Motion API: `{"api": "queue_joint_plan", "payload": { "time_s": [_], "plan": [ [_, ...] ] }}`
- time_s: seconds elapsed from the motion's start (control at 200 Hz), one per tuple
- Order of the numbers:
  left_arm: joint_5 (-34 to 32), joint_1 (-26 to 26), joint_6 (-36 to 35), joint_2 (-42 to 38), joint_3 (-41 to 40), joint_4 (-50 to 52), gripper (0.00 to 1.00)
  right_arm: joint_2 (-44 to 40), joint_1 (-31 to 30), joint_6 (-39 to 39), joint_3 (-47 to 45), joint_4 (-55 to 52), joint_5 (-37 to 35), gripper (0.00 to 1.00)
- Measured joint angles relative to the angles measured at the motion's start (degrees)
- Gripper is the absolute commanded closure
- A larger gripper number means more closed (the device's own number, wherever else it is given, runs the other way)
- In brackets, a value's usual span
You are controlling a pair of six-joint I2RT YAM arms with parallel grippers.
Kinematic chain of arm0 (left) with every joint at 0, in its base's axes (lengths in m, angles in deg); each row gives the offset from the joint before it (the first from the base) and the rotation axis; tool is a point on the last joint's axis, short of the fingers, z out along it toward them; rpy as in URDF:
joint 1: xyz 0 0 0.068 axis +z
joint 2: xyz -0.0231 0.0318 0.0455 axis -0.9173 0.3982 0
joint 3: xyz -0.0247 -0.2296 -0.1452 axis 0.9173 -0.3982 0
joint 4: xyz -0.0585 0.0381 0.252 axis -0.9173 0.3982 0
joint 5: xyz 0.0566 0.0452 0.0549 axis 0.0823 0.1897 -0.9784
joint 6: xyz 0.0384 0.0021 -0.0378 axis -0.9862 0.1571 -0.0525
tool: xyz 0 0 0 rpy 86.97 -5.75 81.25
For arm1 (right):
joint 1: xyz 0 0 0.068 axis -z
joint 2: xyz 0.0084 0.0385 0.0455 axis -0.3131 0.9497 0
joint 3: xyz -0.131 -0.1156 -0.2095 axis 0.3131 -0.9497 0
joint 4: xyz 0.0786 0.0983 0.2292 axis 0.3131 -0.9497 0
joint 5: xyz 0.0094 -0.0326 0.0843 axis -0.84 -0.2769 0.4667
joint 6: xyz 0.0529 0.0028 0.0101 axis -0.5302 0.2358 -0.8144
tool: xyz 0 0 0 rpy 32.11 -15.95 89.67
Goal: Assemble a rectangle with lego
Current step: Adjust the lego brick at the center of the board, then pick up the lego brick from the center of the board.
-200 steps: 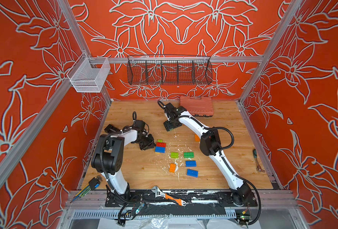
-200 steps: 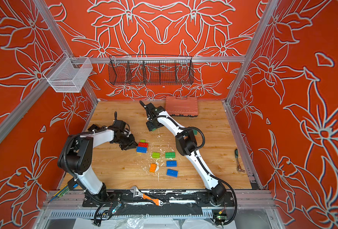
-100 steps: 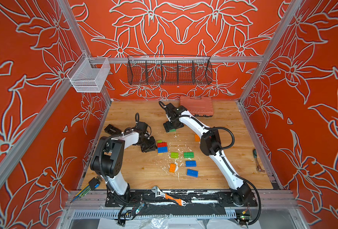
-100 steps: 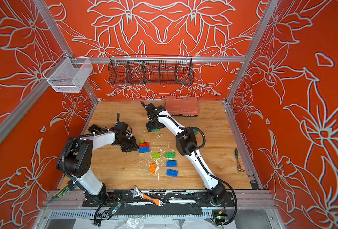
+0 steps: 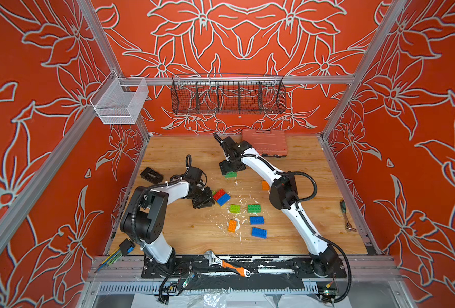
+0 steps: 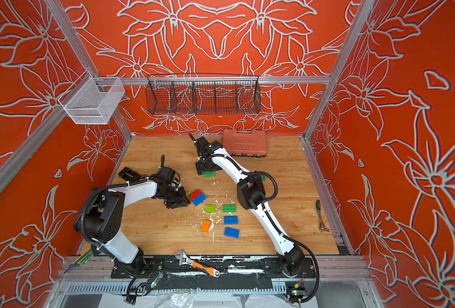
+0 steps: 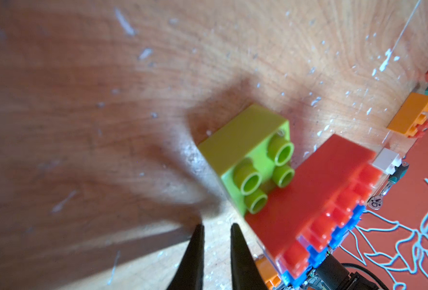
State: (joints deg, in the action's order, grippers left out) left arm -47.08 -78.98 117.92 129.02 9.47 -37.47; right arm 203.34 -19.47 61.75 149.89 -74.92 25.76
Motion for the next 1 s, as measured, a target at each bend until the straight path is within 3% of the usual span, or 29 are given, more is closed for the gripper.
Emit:
{"api": "queue_joint_plan", "payload": {
  "time_s": [0.455, 0.646, 0.896, 1.001],
  "plan": [
    [0.0, 0.0, 0.0, -0.3, -0.4, -0.5, 0.80, 2.2, -1.0, -2.2, 1.3, -0.2, -4.2, 0.17],
    [0.0, 0.0, -0.3, -0.4, -0.6, -0.7, 0.80, 3.1, -1.3, -3.5, 1.3, -0.2, -5.4, 0.26],
    [0.0, 0.0, -0.5, -0.5, -0.7, -0.8, 0.80, 3.4, -1.4, -4.2, 1.4, -0.2, -5.9, 0.45],
    [0.0, 0.0, -0.5, -0.5, -0.7, -0.8, 0.80, 3.4, -1.6, -3.0, 1.4, -0.2, -6.5, 0.47]
  ]
}}
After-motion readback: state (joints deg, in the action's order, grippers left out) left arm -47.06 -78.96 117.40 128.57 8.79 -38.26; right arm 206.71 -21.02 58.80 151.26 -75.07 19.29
